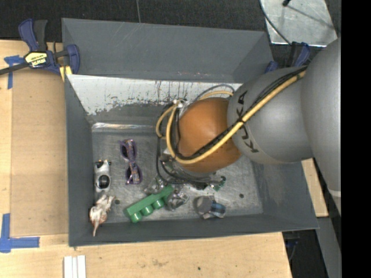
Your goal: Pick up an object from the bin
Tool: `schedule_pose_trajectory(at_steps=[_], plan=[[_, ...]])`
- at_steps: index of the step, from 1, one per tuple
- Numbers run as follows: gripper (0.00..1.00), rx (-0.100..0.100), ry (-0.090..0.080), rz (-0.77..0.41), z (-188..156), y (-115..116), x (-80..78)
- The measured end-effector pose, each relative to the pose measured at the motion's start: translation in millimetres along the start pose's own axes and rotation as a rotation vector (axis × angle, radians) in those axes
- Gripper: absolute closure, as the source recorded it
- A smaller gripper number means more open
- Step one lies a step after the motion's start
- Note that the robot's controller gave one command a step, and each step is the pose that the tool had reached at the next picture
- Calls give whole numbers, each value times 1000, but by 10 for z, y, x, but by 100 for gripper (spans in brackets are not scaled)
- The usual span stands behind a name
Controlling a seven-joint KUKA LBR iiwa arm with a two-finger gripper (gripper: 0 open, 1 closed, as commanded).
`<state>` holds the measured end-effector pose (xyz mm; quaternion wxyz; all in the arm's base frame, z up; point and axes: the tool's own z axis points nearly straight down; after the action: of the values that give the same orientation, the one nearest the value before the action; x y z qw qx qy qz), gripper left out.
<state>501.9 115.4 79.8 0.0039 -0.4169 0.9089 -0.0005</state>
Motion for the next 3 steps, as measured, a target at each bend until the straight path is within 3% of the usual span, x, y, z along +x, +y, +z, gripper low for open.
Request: schedule_pose_trajectory(at_steps=[1,2,3], plan=[[100,0,0,-1,-163,147,-88],[100,-8,9,-23,-723,109,53],[100,5,-5,-25,-526,132,-79]])
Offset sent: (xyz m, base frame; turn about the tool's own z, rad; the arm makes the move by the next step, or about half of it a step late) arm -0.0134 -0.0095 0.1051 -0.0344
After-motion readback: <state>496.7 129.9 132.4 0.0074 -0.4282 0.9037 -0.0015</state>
